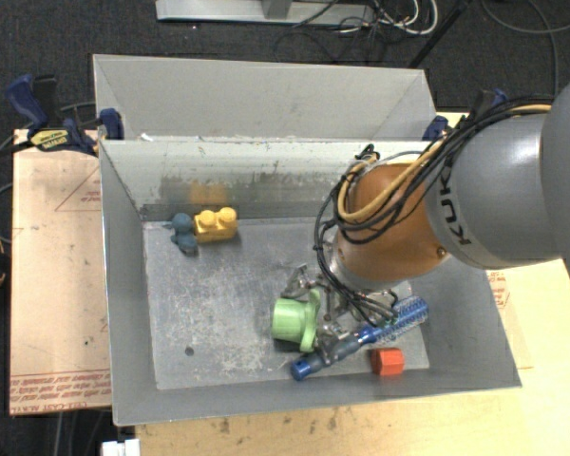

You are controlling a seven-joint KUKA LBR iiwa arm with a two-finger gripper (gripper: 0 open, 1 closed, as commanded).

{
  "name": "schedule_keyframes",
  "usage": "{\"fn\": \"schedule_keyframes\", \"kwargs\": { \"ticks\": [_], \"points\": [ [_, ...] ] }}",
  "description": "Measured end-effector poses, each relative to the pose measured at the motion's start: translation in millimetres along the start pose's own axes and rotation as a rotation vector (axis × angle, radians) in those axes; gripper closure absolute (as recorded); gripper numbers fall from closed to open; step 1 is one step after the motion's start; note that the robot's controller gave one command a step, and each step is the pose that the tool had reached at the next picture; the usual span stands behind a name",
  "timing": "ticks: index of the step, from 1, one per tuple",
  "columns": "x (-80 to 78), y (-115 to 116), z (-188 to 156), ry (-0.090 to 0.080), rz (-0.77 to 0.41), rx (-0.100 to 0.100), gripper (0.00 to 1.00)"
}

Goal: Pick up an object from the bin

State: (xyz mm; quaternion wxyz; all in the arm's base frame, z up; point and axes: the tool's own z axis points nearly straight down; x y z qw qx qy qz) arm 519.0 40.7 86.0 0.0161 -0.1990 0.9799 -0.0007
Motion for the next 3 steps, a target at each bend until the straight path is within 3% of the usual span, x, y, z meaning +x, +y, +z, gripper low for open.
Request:
{"fn": "schedule_keyframes", "kwargs": {
  "ticks": [1, 2, 3],
  "points": [
    [-2.2, 0, 0, -0.011, -0.001, 0.003, 1.00],
    [-13.1, 7, -112, 0.020, 0.015, -0.005, 1.00],
    [18.4, 10, -151, 0.030, 0.702, 0.003, 1.00]
  ]
}}
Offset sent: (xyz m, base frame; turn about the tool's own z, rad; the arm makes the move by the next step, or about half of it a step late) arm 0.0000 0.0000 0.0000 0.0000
